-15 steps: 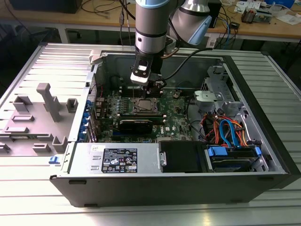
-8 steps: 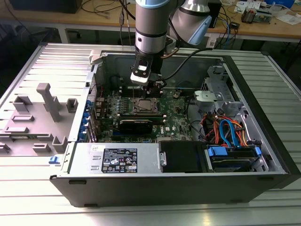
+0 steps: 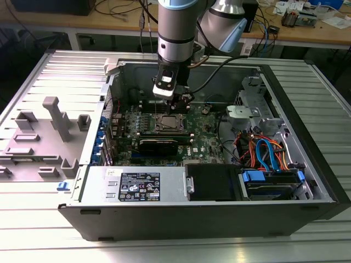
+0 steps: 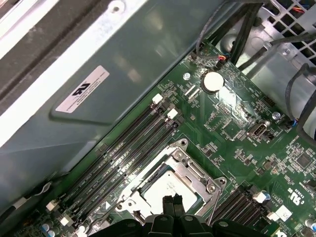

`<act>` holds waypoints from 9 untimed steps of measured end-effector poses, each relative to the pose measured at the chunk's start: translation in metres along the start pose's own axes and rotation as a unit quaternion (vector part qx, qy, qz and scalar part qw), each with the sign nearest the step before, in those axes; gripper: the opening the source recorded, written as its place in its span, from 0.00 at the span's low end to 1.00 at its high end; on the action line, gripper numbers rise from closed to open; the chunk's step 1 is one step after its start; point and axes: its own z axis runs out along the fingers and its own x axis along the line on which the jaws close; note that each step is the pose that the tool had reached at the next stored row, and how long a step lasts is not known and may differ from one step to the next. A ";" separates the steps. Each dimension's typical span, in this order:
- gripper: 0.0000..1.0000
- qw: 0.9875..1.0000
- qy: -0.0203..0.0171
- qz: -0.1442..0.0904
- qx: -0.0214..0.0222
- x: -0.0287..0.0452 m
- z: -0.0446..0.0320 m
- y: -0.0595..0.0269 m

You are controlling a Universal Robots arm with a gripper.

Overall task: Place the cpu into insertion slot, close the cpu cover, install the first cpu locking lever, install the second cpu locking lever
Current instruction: 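Install the first cpu locking lever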

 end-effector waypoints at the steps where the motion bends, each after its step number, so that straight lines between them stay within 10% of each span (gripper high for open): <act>1: 0.11 1.000 -0.001 -0.005 0.002 0.0006 -0.0004 0.0006; 9: 0.11 1.000 -0.006 -0.029 0.008 0.0024 -0.0066 0.0025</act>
